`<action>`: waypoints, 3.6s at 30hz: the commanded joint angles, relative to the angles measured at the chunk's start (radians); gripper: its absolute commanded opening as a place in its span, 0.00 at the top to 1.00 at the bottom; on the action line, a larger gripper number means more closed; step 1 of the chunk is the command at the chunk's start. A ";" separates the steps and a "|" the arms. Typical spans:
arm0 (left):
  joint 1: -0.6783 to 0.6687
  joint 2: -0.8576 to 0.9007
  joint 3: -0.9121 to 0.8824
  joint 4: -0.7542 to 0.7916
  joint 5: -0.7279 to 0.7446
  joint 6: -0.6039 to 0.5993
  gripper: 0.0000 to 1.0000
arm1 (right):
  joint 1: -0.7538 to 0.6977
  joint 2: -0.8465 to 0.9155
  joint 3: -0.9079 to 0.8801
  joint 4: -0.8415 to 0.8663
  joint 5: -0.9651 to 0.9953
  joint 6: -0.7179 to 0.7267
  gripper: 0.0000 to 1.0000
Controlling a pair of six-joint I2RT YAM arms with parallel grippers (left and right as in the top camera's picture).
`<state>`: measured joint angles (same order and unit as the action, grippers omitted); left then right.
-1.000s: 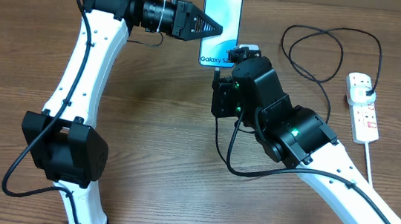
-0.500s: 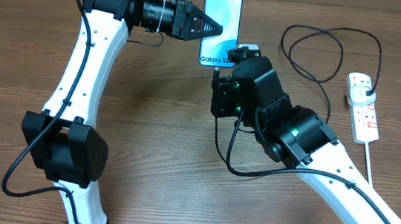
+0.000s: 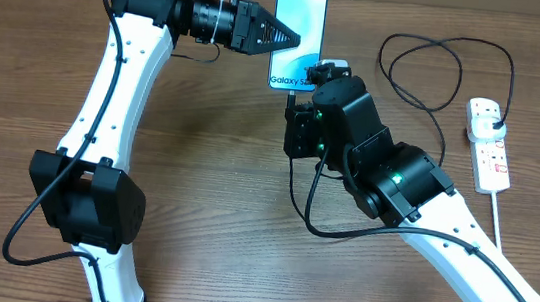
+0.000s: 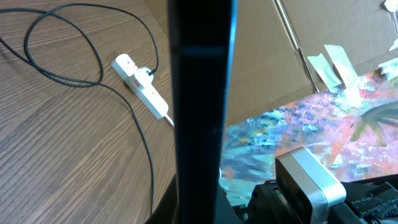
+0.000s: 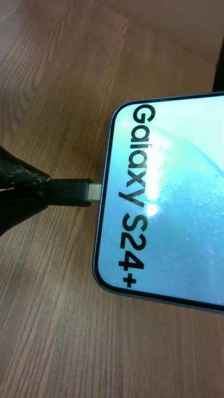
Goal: Plug charger to phone and switch on socket
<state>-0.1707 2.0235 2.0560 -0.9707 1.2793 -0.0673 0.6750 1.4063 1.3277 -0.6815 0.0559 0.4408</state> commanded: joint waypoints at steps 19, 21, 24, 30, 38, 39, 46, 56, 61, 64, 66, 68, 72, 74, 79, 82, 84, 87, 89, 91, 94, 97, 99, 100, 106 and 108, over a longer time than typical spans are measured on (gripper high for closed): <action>-0.010 -0.002 0.014 0.002 0.026 0.038 0.96 | 0.001 -0.007 0.033 0.015 0.011 0.001 0.96; -0.010 -0.002 0.014 0.002 0.026 0.038 0.96 | 0.001 -0.007 0.033 0.015 0.011 0.001 0.96; -0.010 -0.002 0.014 0.002 0.026 0.038 0.96 | 0.001 -0.007 0.033 0.016 0.011 0.001 0.96; -0.010 -0.002 0.014 -0.004 0.027 0.038 0.96 | 0.001 -0.007 0.033 0.024 0.011 0.001 0.96; -0.010 -0.002 0.014 -0.005 0.026 0.039 0.96 | 0.001 -0.007 0.033 0.027 0.011 0.001 0.96; -0.010 -0.002 0.014 -0.005 0.026 0.039 0.96 | 0.001 -0.007 0.033 0.027 0.011 0.001 0.96; -0.010 -0.002 0.014 -0.005 0.026 0.039 0.96 | 0.001 -0.007 0.033 0.027 0.015 0.000 0.96; -0.010 -0.002 0.014 -0.013 0.026 0.039 0.96 | 0.001 -0.007 0.033 0.031 0.043 0.001 0.96; -0.010 -0.002 0.014 -0.013 0.026 0.039 0.96 | 0.001 -0.007 0.033 0.031 0.048 0.001 0.96; -0.010 -0.002 0.014 -0.013 0.026 0.039 0.96 | 0.001 -0.007 0.033 0.035 0.048 0.001 0.96; -0.010 -0.002 0.014 -0.013 0.026 0.039 0.96 | 0.001 -0.007 0.033 0.043 0.048 0.001 0.96; -0.010 -0.002 0.014 -0.013 0.026 0.039 0.96 | 0.001 -0.007 0.033 0.048 0.048 0.001 0.96; -0.010 -0.002 0.014 -0.013 0.026 0.039 0.96 | 0.001 -0.007 0.033 0.049 0.049 0.001 0.96; -0.010 -0.002 0.014 -0.013 0.026 0.039 0.96 | 0.001 -0.007 0.033 0.049 0.058 0.001 0.96; -0.010 -0.002 0.014 -0.014 0.026 0.039 0.96 | 0.001 -0.007 0.033 0.050 0.068 0.001 0.96; -0.010 -0.002 0.014 -0.017 0.026 0.039 0.96 | 0.001 -0.007 0.033 0.053 0.068 0.004 0.96; -0.010 -0.002 0.014 -0.019 0.026 0.039 0.96 | 0.001 -0.007 0.033 0.060 0.068 0.005 0.96; -0.013 -0.002 0.014 -0.020 0.026 0.039 0.96 | 0.001 -0.007 0.033 0.068 0.068 0.005 0.96; -0.015 -0.002 0.014 -0.020 0.026 0.038 0.96 | 0.001 -0.007 0.033 0.074 0.067 0.006 0.96; -0.015 -0.002 0.014 -0.020 0.026 0.038 0.96 | 0.001 -0.007 0.033 0.076 0.067 0.006 0.96; -0.015 -0.002 0.014 -0.023 0.026 0.038 0.96 | 0.001 -0.007 0.033 0.077 0.068 0.006 0.96; -0.018 -0.002 0.014 -0.028 0.026 0.038 0.96 | 0.001 -0.007 0.033 0.079 0.068 0.005 0.96; -0.020 -0.002 0.014 -0.029 0.027 0.038 0.96 | 0.001 -0.007 0.033 0.081 0.068 0.005 0.96; -0.021 -0.002 0.014 -0.030 0.029 0.038 0.96 | 0.001 -0.007 0.033 0.083 0.068 0.005 0.96; -0.021 -0.002 0.014 -0.060 0.031 0.037 0.96 | 0.001 -0.007 0.033 0.087 0.068 0.005 0.96; -0.022 -0.002 0.014 -0.065 0.042 0.034 0.96 | 0.001 -0.007 0.033 0.088 0.067 0.005 0.96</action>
<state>-0.1654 2.0235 2.0579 -1.0031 1.2572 -0.0483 0.6834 1.4075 1.3277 -0.6598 0.0582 0.4446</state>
